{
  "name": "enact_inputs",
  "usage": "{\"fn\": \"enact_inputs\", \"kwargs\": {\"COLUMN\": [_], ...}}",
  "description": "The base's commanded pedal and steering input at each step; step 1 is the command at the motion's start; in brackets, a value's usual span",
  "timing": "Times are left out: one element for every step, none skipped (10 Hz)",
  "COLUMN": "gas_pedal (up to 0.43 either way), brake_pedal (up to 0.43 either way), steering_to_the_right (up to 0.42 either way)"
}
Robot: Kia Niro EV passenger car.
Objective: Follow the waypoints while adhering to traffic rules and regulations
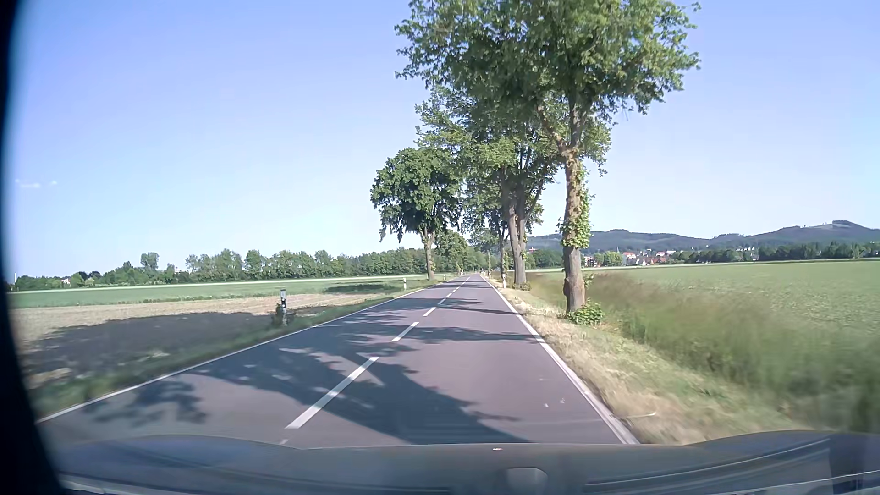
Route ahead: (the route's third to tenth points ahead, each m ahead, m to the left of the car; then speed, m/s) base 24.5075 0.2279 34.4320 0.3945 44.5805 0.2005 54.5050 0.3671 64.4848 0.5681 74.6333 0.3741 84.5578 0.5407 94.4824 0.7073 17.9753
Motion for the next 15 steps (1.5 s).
{"fn": "enact_inputs", "kwargs": {"gas_pedal": [0.339,0.339,0.339,0.331,0.319,0.319,0.311,0.299,0.299,0.299,0.299,0.299,0.299,0.299,0.299], "brake_pedal": [0.006,0.006,0.006,0.006,0.006,0.006,0.006,0.006,0.006,0.006,0.006,0.006,0.006,0.006,0.006], "steering_to_the_right": [0.000,0.000,0.000,0.001,0.001,0.002,0.003,0.004,0.004,0.003,0.002,0.002,0.000,0.000,0.000]}}
